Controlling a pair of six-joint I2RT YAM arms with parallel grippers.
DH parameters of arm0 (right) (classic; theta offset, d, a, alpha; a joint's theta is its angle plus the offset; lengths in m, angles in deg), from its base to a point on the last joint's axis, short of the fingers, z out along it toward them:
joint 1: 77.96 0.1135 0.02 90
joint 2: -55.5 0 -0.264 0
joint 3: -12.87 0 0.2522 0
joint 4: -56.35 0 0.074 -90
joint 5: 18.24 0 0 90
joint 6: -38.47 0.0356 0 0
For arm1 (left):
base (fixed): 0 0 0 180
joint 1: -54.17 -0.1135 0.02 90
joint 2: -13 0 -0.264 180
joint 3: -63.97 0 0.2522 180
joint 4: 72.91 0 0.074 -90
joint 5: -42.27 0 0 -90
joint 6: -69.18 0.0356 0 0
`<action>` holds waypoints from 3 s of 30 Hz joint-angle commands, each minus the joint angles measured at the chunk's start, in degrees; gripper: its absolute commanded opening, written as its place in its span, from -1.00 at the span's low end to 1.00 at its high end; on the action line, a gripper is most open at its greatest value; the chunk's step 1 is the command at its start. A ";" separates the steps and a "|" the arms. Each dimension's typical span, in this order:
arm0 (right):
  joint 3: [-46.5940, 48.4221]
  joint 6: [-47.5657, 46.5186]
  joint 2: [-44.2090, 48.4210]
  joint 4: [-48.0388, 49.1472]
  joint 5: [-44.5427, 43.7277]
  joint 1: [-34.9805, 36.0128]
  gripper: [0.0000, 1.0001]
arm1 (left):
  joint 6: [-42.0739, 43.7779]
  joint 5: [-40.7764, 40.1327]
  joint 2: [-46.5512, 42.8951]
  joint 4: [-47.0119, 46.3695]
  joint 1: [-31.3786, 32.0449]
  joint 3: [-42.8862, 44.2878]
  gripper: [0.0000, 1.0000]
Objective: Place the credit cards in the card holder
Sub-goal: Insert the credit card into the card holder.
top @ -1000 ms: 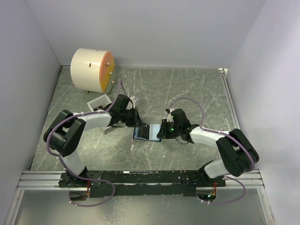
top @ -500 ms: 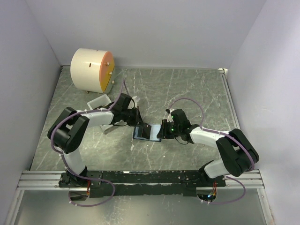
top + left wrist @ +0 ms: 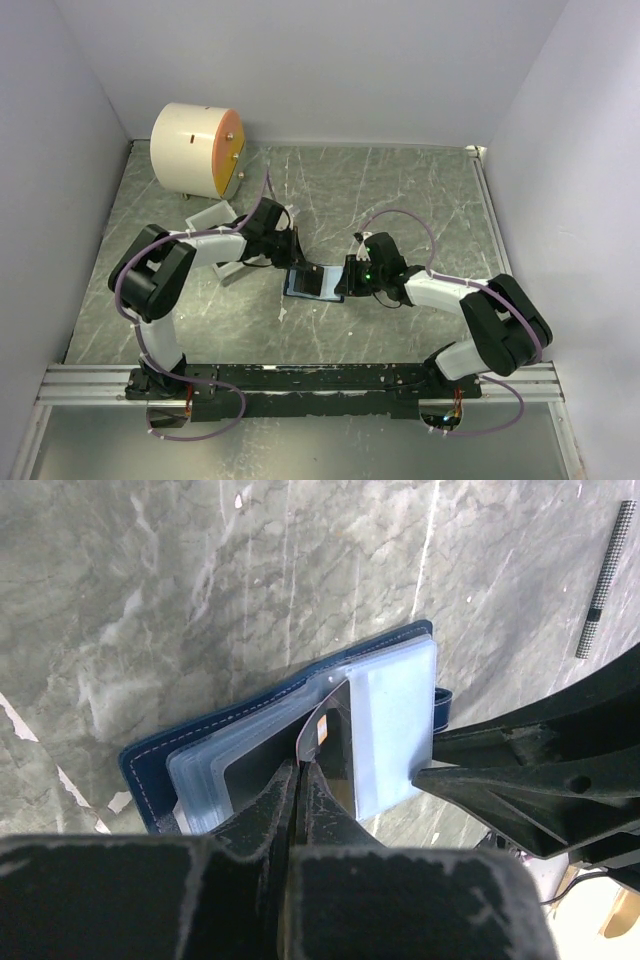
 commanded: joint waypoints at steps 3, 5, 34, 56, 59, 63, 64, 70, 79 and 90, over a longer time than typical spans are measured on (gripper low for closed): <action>-0.85 1.03 -0.59 1.54 -0.97 0.29 -0.50 | -1.04 -3.02 1.23 -0.66 0.91 -0.76 -0.86; -0.79 1.23 -0.76 1.59 -0.96 0.33 -0.49 | -1.46 -2.44 1.50 -2.62 0.97 -1.41 -0.86; -1.61 3.51 -1.16 3.19 -0.92 0.29 -0.49 | -6.21 -8.24 0.53 -2.16 3.35 -3.28 -0.86; 3.03 1.60 5.55 -7.36 -4.05 -0.01 -0.24 | -4.07 -17.56 -8.74 -0.17 5.56 -1.42 -0.07; 3.03 1.41 5.19 -7.10 -4.58 -0.36 -0.26 | -4.07 -17.03 -9.21 -0.95 5.50 -2.52 -0.12; 3.50 1.20 3.19 -5.61 -3.74 -0.67 -0.32 | -5.01 -15.22 -7.66 -2.48 5.62 -3.82 -0.26; 3.54 1.36 2.59 -5.05 -3.16 -0.68 -0.33 | -5.36 -15.03 -7.26 -2.98 5.66 -4.25 -0.31; 3.93 1.44 -0.25 -3.19 -2.54 -0.68 -0.35 | -5.94 -15.10 -5.29 -3.92 5.92 -5.32 -0.60; 3.81 1.39 -2.26 -1.64 -1.49 -0.68 -0.35 | -6.91 -13.32 -1.93 -5.07 7.20 -4.19 -0.86; 2.41 2.39 -2.68 0.55 -0.50 -0.70 -0.36 | -11.95 -11.63 -0.98 -10.36 9.26 -6.26 -0.86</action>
